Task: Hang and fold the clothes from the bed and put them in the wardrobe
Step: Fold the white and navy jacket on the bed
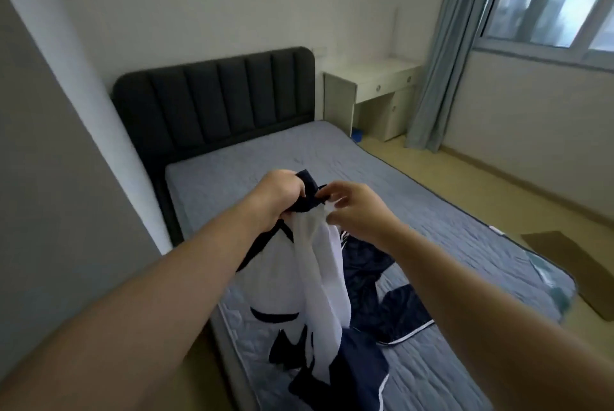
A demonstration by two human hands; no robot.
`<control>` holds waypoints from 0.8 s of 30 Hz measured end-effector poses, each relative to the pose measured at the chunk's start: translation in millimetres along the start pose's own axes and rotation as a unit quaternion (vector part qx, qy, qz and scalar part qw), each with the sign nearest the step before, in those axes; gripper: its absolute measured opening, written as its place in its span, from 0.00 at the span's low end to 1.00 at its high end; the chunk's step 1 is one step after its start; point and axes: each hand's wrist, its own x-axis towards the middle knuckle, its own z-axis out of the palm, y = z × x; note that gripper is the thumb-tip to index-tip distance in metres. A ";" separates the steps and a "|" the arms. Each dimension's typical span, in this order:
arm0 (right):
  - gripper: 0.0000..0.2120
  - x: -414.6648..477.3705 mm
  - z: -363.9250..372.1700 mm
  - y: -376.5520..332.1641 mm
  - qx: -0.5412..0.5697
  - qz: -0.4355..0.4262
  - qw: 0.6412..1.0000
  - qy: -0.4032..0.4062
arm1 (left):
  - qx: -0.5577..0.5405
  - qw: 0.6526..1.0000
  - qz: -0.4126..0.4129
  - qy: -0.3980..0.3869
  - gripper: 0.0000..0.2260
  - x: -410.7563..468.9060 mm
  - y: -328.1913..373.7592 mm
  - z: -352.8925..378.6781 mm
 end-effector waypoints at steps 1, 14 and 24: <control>0.19 -3.7 0.1 -7.1 -0.015 -0.018 1.000 0.002 | 0.036 0.999 0.033 0.005 0.10 -5.7 11.0 -7.8; 0.27 -29.6 2.0 -90.4 -0.035 -0.135 0.989 0.056 | 0.247 0.914 0.316 0.050 0.15 -58.6 113.7 -94.8; 0.26 -53.0 29.8 -62.3 -0.543 -0.060 0.822 -0.160 | 0.235 0.886 0.392 0.081 0.20 -70.6 133.6 -137.6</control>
